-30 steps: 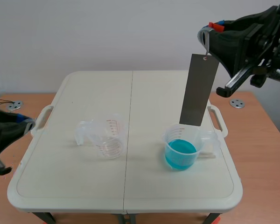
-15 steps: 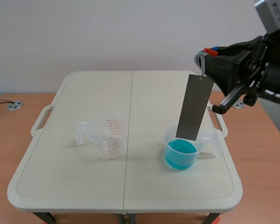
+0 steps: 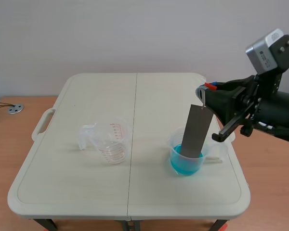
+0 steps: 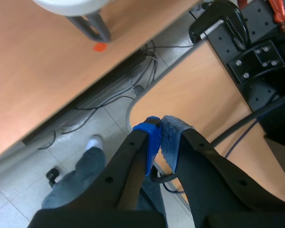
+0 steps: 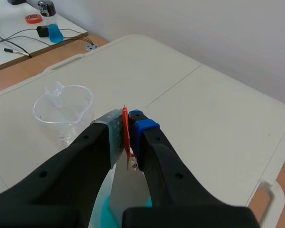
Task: Hold the metal plate by the orange handle, dip it into the blue solution, take it out and point at it, then put the plate back in the beaker on the left.
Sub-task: 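Lower the plate into the blue solution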
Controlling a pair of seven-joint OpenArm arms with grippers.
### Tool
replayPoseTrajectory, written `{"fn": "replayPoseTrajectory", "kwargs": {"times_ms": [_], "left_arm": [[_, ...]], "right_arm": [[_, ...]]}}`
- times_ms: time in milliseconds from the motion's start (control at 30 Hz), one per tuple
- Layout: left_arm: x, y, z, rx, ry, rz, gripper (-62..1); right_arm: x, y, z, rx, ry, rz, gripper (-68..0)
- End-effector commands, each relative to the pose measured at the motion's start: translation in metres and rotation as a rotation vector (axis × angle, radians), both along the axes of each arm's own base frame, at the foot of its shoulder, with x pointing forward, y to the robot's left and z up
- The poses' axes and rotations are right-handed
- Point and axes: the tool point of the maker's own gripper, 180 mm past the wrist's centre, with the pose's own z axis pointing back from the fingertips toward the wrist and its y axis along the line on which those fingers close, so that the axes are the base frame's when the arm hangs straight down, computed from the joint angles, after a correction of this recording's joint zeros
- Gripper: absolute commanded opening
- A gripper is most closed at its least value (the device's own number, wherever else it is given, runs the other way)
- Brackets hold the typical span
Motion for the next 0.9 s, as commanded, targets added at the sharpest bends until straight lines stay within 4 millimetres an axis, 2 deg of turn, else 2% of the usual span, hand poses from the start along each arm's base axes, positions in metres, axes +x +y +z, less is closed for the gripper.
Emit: {"fn": "replayPoseTrajectory", "kwargs": {"times_ms": [0, 267, 467, 567, 867], "left_arm": [[-0.006, -0.006, -0.003, -0.025, 0.012, 0.004, -59.0], [-0.035, -0.021, -0.015, -0.063, 0.097, -0.006, -59.0], [-0.042, -0.024, -0.017, -0.067, 0.120, -0.011, -59.0], [-0.042, -0.024, -0.018, -0.065, 0.122, -0.012, -59.0], [-0.042, -0.024, -0.018, -0.065, 0.122, -0.011, -59.0]], "right_arm": [[0.003, 0.004, 0.010, 0.020, -0.037, 0.013, -66.4], [0.007, 0.008, -0.021, -0.011, 0.018, 0.031, -66.4], [0.010, 0.003, -0.044, -0.040, 0.052, 0.026, -66.4], [0.010, 0.001, -0.049, -0.054, 0.057, 0.026, -66.4], [0.010, 0.001, -0.047, -0.052, 0.047, 0.028, -66.4]]}}
